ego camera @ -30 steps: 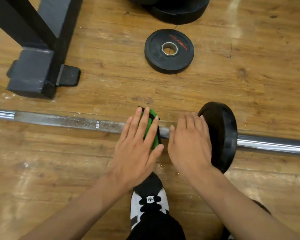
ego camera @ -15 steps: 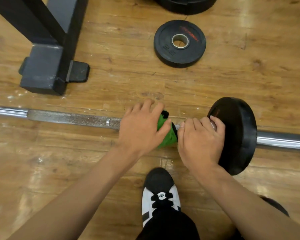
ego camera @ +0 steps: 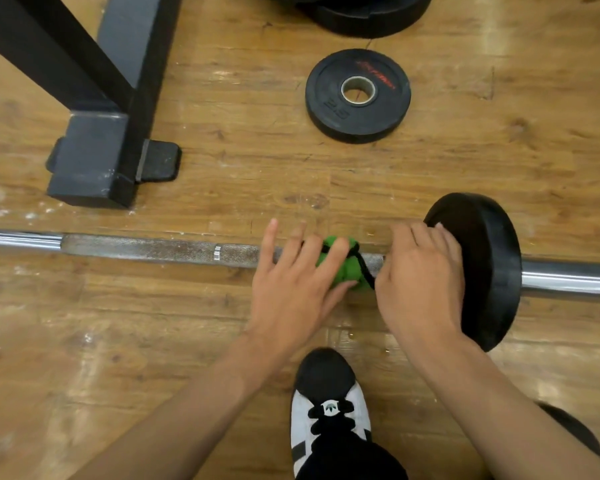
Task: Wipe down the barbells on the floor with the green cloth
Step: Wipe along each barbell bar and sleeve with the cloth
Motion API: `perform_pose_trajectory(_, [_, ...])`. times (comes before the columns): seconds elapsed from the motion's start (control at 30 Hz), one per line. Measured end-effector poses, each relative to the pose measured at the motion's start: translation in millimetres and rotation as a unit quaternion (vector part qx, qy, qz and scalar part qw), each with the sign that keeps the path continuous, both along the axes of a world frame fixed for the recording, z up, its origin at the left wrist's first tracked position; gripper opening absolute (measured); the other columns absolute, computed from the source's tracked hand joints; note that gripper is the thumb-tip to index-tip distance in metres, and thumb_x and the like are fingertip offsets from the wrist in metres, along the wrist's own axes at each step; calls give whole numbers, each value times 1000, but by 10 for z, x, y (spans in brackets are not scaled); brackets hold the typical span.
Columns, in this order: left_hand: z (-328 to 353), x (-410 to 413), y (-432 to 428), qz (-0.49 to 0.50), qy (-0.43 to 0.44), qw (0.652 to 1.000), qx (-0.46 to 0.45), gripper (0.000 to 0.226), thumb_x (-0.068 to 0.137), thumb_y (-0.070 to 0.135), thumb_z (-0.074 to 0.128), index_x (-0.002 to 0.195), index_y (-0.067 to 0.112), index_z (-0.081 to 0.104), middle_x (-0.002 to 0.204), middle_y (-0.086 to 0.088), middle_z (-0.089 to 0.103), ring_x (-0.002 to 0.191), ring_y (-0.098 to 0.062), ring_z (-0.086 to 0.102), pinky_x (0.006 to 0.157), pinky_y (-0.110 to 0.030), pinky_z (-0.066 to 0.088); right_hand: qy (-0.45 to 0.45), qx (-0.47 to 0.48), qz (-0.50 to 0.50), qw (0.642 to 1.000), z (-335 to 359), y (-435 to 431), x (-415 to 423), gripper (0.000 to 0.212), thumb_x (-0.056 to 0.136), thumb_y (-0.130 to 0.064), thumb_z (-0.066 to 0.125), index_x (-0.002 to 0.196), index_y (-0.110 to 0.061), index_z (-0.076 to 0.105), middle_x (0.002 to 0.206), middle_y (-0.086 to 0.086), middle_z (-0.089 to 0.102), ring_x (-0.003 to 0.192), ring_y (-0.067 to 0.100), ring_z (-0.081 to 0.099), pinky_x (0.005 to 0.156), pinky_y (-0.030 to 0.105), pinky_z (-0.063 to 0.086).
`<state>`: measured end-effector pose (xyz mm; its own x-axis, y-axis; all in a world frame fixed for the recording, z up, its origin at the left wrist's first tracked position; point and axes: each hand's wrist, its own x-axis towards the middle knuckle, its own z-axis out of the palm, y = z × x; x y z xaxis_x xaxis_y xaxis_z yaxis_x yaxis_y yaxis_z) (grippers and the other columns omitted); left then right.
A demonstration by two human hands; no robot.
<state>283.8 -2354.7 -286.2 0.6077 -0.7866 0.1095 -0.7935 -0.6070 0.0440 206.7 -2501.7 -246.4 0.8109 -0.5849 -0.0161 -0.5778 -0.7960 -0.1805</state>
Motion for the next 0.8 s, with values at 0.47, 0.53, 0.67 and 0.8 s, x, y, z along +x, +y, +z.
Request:
perform_pose_trajectory(0.47, [141, 56, -216, 44, -7, 999, 13, 57, 111, 51, 33, 132, 8, 64, 136, -20, 61, 148, -40, 41, 127, -52, 25, 77, -4, 3, 997, 150, -107, 206, 32, 84, -20, 48, 101, -6, 71, 94, 14, 71, 94, 37, 63, 91, 47, 45])
perform_pose_trajectory(0.53, [94, 135, -184, 30, -17, 999, 4, 53, 113, 47, 32, 130, 9, 65, 130, -18, 63, 138, -40, 49, 123, -51, 30, 80, 10, 5, 997, 152, -137, 256, 34, 92, -24, 43, 103, -11, 73, 96, 11, 73, 98, 34, 63, 94, 46, 42])
perform_pose_trajectory(0.67, [48, 296, -116, 3, -19, 1000, -17, 45, 111, 44, 37, 128, 12, 64, 124, -16, 61, 117, -39, 54, 104, -47, 40, 100, 63, -9, 993, 290, -67, 406, 45, 103, -45, 34, 104, -23, 74, 98, 3, 75, 106, 29, 63, 107, 49, 34])
perform_pose_trajectory(0.8, [56, 417, -84, 3, 4, 999, -39, 45, 109, 45, 39, 130, 13, 62, 120, -13, 61, 103, -32, 56, 85, -43, 46, 138, 74, 55, 986, 321, 1, 550, 50, 106, -45, 24, 103, -29, 71, 89, -4, 71, 95, 20, 66, 111, 46, 32])
